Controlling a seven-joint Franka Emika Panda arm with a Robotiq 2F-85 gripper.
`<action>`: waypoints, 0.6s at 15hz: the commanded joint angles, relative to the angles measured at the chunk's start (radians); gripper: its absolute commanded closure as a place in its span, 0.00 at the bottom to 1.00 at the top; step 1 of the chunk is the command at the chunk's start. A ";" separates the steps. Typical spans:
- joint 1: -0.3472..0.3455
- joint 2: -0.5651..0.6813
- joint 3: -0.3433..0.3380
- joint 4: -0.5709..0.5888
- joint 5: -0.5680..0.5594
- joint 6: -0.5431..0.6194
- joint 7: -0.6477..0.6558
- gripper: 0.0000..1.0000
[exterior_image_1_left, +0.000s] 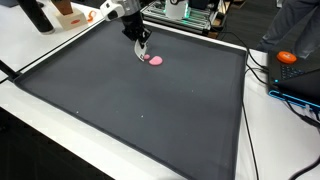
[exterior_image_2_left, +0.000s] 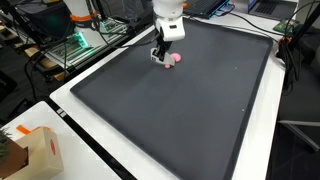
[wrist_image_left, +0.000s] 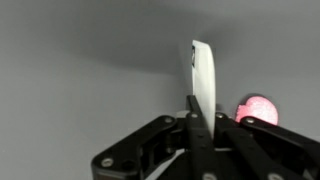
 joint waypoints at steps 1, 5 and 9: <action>0.002 0.010 -0.022 -0.081 -0.065 -0.030 0.021 0.99; 0.008 -0.041 -0.025 -0.111 -0.108 -0.030 0.037 0.99; 0.019 -0.119 -0.011 -0.143 -0.121 -0.018 0.030 0.99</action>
